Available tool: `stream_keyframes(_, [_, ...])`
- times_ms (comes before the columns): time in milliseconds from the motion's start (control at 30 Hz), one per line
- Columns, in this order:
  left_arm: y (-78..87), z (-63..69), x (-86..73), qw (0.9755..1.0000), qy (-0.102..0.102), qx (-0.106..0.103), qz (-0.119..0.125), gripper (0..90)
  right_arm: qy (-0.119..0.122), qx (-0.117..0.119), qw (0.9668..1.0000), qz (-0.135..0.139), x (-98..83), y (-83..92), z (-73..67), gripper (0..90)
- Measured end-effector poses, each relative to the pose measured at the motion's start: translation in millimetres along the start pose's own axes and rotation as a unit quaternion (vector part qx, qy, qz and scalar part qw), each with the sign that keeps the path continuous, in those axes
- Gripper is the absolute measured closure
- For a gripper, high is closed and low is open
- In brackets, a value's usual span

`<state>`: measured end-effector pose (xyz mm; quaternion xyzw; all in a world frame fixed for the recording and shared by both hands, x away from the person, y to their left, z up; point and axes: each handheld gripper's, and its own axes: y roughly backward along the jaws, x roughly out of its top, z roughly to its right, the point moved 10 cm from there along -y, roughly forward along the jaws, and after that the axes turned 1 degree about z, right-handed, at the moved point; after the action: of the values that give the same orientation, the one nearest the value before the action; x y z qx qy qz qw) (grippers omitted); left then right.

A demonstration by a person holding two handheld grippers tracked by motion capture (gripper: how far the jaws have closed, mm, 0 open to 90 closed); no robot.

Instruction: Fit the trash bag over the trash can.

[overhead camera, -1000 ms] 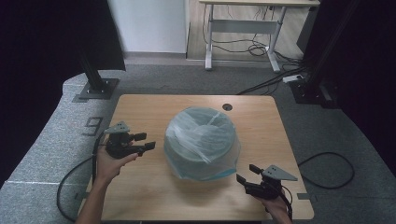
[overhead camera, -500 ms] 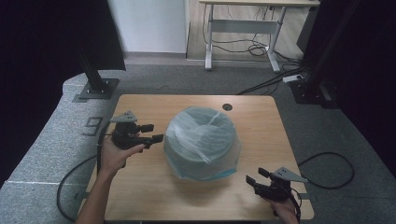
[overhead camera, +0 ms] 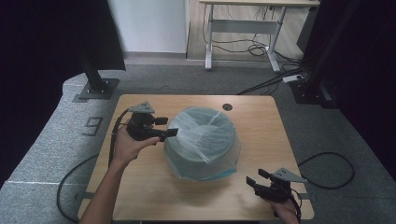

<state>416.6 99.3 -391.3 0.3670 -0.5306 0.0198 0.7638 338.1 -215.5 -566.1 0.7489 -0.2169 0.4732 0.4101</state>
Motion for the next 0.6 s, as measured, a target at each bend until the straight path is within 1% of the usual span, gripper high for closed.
stream_keyframes(133, [-12.1,2.9,6.8,0.9999,-0.005,-0.007,-0.011,32.4,-0.001,-0.001,1.0,0.0,-0.2,-0.4,0.6,29.3])
stream_keyframes(300, [-29.3,7.0,16.8,0.9994,-0.015,-0.017,-0.026,32.4,0.004,0.001,1.0,-0.007,-3.1,-2.9,-2.1,29.3])
stream_keyframes(367, [-37.4,8.9,22.2,0.999,-0.017,-0.026,-0.033,32.6,0.004,0.001,1.0,-0.007,-3.4,-2.9,-2.4,29.3])
stream_keyframes(433, [-44.7,9.4,28.7,0.9986,-0.022,-0.026,-0.04,32.7,0.003,0.001,1.0,-0.007,-3.5,-2.6,-2.0,29.3])
stream_keyframes(533, [-55.3,12.2,39.9,0.9981,-0.026,-0.033,-0.045,32.8,0.002,-0.001,1.0,-0.005,-3.3,-1.2,-0.8,29.3])
stream_keyframes(600, [-61.6,13.4,44.6,0.9978,-0.028,-0.033,-0.049,32.9,0.0,-0.003,1.0,-0.003,-3.0,0.3,0.2,29.3])
